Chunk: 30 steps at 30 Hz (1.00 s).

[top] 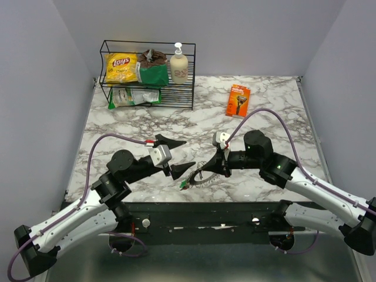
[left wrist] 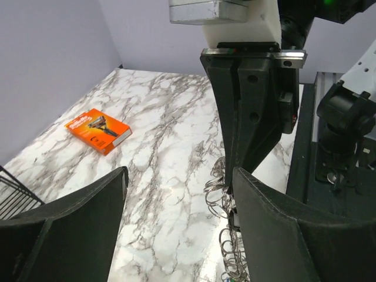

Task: Put the keys on the keyring

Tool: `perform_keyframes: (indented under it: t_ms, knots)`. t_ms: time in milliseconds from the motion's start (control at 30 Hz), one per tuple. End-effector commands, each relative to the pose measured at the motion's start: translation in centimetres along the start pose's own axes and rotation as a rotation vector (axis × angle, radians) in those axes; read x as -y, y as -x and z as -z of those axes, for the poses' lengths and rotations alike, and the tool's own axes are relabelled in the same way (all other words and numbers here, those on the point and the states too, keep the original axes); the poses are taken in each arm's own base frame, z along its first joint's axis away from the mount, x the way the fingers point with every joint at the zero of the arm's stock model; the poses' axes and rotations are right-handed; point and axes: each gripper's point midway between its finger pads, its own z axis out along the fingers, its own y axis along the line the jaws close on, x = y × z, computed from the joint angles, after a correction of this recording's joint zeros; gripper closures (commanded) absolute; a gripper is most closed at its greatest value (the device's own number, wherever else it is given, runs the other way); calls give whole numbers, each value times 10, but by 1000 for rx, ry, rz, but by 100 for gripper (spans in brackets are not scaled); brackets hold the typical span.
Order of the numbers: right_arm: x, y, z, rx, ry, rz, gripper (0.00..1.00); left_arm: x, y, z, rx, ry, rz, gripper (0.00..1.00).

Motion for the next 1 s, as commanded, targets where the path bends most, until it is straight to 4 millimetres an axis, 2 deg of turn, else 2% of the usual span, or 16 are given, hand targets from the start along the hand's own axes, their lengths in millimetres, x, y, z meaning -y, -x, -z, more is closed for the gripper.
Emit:
perform_keyframes:
  t_ms: [0, 167, 233, 267, 367, 400, 467, 600, 667, 700, 767, 800, 867, 900, 967]
  knots:
    - [9, -10, -5, -22, -39, -15, 99, -15, -5, 4, -19, 95, -6, 17]
    - [17, -25, -15, -50, -54, -28, 99, -24, -11, 4, -40, 142, 4, 11]
    - [21, -40, -23, -79, -55, -45, 99, -31, -17, 3, -63, 186, 20, 8]
    - [25, -39, -26, -65, -62, -40, 99, -34, -17, 3, -67, 203, 29, 6]
    - [29, -53, -36, -100, -58, -65, 99, -41, -25, 1, -116, 246, 58, 5]
    - [33, -49, -39, -79, -65, -55, 99, -43, -30, 1, -142, 258, 67, 2]
    - [41, -54, -47, -88, -81, -61, 99, -46, -40, -1, -182, 272, 80, 1]
    - [70, -63, -63, -123, -123, -109, 99, -42, -49, -7, -227, 255, 126, 1]
    - [83, -55, -71, -114, -133, -128, 99, -42, -54, -10, -245, 258, 146, 1]
    - [95, -65, -77, -136, -146, -160, 99, -45, -52, -11, -242, 272, 152, 1]
    - [107, -65, -83, -136, -158, -188, 99, -45, -61, -12, -275, 287, 194, 1]
    - [120, -63, -87, -135, -174, -197, 99, -47, -62, -12, -285, 299, 198, 1]
    - [136, -64, -90, -137, -209, -211, 99, -46, -66, -14, -296, 302, 228, 1]
    - [151, -54, -89, -118, -233, -217, 99, -45, -67, -15, -302, 304, 237, 1]
    - [162, -59, -93, -126, -225, -249, 99, -51, -73, -14, -314, 344, 254, 1]
